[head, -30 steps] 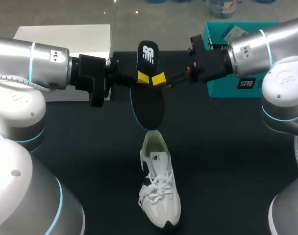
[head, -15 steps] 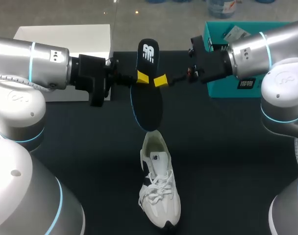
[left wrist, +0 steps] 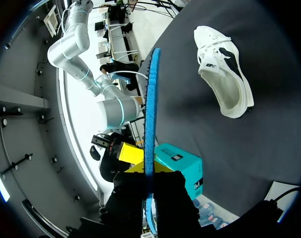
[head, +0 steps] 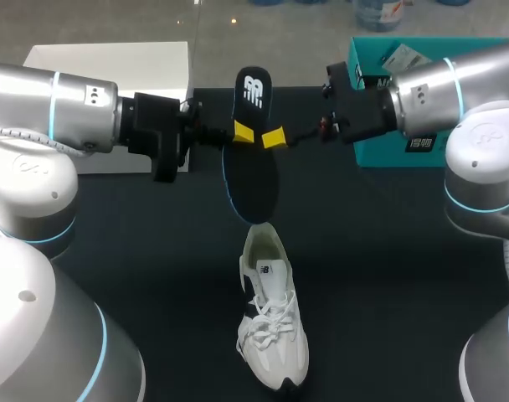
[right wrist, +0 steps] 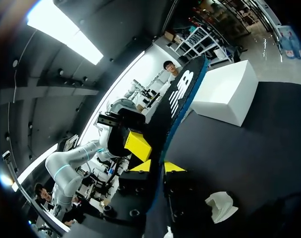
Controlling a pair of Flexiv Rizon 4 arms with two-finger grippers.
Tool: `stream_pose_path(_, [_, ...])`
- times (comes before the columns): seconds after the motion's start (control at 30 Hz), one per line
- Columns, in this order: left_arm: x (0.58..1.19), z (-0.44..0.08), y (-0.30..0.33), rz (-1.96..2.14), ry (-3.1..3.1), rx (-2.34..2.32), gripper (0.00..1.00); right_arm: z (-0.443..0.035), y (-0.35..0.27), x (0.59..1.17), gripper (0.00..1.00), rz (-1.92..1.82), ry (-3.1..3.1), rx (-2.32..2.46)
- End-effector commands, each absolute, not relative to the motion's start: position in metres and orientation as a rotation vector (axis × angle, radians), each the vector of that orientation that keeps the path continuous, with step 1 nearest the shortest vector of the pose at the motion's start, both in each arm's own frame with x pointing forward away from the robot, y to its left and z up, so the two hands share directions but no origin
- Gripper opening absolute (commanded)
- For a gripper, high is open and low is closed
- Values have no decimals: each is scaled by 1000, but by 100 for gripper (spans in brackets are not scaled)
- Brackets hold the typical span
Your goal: Take the shoe out of the shoebox, open the shoe tongue, remove and reinsert the insole, then place the shoe into the shoebox
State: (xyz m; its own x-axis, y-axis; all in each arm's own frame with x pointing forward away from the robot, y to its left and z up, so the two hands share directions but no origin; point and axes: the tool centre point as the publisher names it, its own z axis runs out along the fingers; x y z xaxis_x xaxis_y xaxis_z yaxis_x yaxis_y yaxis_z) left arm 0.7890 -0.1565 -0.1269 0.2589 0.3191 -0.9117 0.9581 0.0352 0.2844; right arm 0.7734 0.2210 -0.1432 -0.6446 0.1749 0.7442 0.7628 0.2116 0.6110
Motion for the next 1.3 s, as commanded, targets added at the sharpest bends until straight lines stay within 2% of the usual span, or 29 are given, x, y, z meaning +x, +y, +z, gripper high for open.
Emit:
stream_pose_path(0.03, [789, -127, -158, -770, 1254, 1491, 0, -145, 226, 775, 72, -1450, -1959, -861])
stream_pose_path(0.1, [789, -127, -158, -770, 1254, 1491, 0, -146, 228, 775, 77, -1441, -1959, -862])
stream_pose_path(0.17, [789, -127, -158, -770, 1254, 1491, 0, -146, 229, 775, 69, -1441, -1958, -857])
stream_pose_path(0.33, [789, -127, -158, -770, 1254, 1491, 0, -146, 230, 775, 60, -1441, -1955, -854])
stream_pose_path(0.37, [789, -127, -158, -770, 1254, 1491, 0, -146, 230, 776, 50, -1441, -1956, -852])
stream_pose_path(0.4, [789, -127, -158, -770, 1254, 1491, 0, -146, 230, 776, 48, -1442, -1957, -850])
stream_pose_path(0.47, [789, -127, -158, -770, 1254, 1491, 0, -146, 231, 776, 0, -1447, -1958, -846])
stream_pose_path(1.1, [789, -127, -158, -770, 1254, 1491, 0, -145, 229, 773, 0, -1475, -1962, -856])
stream_pose_path(1.13, [789, -127, -158, -770, 1254, 1491, 22, -145, 229, 774, 0, -1476, -1963, -856])
stream_pose_path(1.17, [788, -128, -158, -772, 1260, 1503, 83, -144, 229, 774, 0, -1476, -1963, -857])
stream_pose_path(1.2, [787, -128, -157, -778, 1266, 1510, 100, -144, 228, 774, 0, -1476, -1964, -858])
stream_pose_path(1.3, [785, -129, -151, -768, 1286, 1528, 100, -144, 225, 775, 0, -1477, -1968, -868])
